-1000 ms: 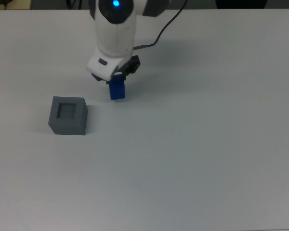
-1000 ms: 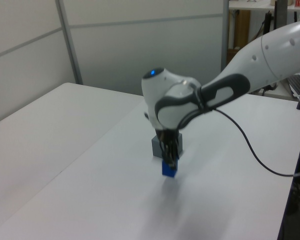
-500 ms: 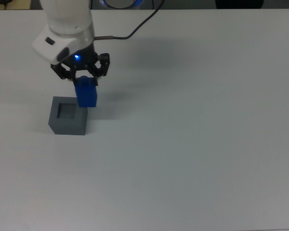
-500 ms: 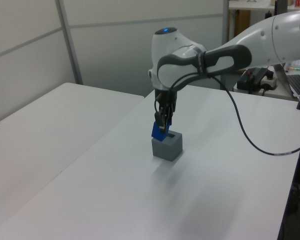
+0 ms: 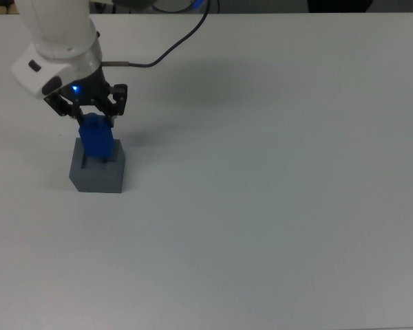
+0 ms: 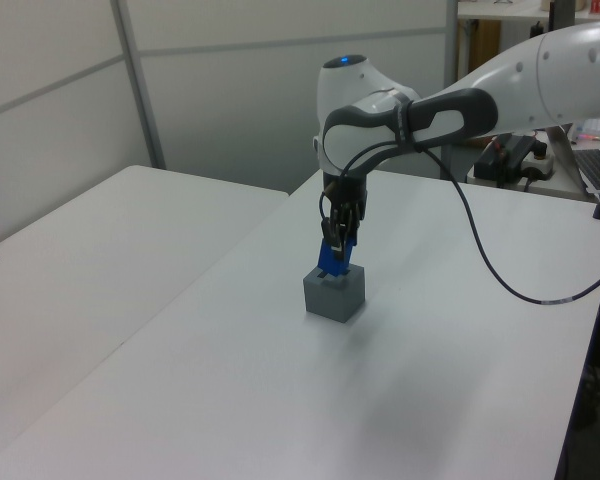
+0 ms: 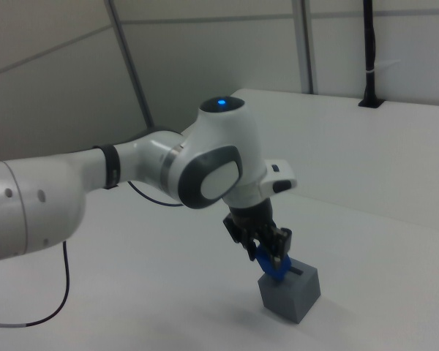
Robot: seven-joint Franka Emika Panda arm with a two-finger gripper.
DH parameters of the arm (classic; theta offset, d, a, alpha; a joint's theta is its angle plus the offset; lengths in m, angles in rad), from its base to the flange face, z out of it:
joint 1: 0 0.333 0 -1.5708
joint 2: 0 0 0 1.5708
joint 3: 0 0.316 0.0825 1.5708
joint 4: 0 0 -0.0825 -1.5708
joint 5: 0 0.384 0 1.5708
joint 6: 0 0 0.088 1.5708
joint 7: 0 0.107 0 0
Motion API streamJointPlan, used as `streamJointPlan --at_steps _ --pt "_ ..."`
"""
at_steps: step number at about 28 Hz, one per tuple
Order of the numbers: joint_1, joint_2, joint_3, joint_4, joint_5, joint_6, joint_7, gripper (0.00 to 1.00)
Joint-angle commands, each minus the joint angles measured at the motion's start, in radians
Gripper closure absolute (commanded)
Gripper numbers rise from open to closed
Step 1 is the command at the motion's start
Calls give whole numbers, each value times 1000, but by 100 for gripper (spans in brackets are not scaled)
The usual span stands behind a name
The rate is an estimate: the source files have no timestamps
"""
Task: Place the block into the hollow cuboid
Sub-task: 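Lower the blue block into the grey cube's square opening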
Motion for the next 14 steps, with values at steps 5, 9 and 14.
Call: streamJointPlan --at_steps 5,9,14 --pt "1 41 -22 22 14 101 -1 100" --pt "-3 50 -22 22 11 107 -2 100" --pt "-3 53 -22 21 5 106 -4 100"
